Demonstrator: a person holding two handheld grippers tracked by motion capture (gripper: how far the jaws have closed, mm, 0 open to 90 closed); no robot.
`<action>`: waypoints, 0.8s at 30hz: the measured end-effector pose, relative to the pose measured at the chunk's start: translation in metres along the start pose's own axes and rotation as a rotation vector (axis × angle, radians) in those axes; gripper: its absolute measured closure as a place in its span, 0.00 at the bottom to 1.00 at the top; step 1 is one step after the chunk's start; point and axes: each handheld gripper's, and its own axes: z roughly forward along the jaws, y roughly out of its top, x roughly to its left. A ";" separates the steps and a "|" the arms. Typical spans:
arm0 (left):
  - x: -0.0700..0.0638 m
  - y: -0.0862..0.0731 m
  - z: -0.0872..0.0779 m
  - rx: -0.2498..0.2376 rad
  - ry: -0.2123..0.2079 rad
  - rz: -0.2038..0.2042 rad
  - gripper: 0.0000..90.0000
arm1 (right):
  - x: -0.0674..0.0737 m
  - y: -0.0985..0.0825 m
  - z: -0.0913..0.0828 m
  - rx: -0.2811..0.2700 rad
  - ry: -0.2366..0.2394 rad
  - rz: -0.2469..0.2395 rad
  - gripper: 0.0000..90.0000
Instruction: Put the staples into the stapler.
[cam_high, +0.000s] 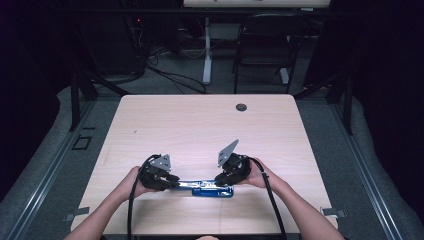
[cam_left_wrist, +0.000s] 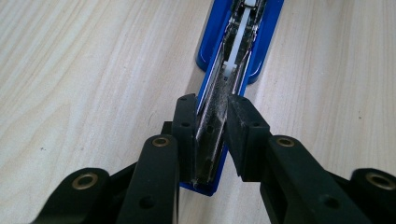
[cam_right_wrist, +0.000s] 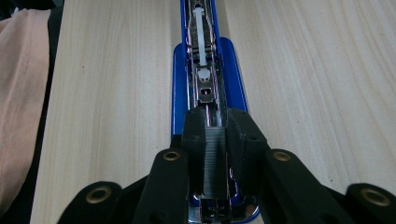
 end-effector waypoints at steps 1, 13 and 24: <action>0.000 0.000 0.000 0.002 0.002 0.000 0.82 | 0.000 0.000 0.000 -0.001 0.001 0.002 0.86; 0.000 0.000 0.000 0.003 0.002 0.000 0.82 | 0.001 -0.001 -0.003 0.006 0.000 -0.018 0.87; 0.000 0.000 0.000 -0.007 -0.010 -0.001 0.82 | 0.002 -0.003 -0.004 0.023 -0.009 -0.053 0.87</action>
